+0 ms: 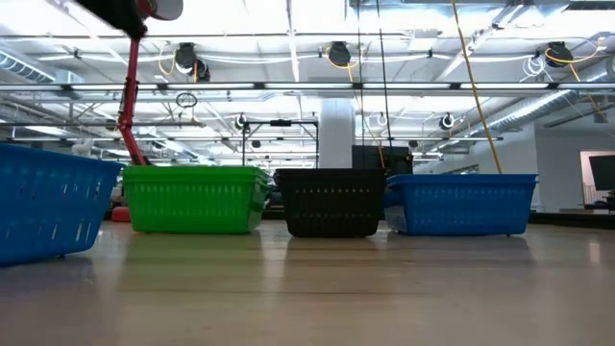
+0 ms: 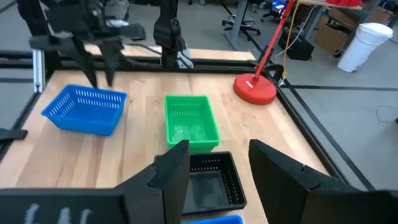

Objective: Stack baskets by color
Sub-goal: Stack the bottom blue bin on the top blue bin

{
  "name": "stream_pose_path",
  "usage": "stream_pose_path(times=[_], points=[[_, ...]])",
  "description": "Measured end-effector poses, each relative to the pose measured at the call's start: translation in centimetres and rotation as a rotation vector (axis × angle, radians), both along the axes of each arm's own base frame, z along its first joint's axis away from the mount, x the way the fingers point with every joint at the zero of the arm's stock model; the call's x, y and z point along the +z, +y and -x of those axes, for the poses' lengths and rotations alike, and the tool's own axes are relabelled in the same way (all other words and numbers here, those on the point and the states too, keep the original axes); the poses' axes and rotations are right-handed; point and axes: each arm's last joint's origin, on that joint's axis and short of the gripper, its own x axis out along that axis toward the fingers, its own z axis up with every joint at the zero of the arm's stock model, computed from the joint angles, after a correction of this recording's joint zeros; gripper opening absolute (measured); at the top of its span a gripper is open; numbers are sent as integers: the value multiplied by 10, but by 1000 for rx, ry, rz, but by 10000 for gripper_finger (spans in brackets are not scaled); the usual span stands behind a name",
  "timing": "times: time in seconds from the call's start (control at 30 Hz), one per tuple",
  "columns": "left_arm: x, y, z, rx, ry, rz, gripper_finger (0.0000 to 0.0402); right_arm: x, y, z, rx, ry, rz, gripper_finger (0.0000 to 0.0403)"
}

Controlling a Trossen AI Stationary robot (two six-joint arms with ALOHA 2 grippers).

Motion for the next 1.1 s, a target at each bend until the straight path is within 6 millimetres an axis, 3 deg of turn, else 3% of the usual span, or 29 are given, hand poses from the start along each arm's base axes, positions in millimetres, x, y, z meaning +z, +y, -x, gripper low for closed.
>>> stream_pose_path(times=[0.2,0.4,0.67,0.8,0.93,1.1], points=[[-20,-19,31,74,74,57,122,-2,1,-3,9,-26,11,160],[-56,-15,51,146,130,15,131,1,1,-4,10,-56,2,160],[-84,0,41,136,91,28,195,1,1,-4,10,-57,2,160],[-91,11,35,131,108,16,205,0,1,-4,10,-56,2,160],[-99,21,32,113,167,54,180,0,1,-4,10,-56,2,160],[-108,28,31,59,226,88,106,0,1,-4,10,-56,2,160]])
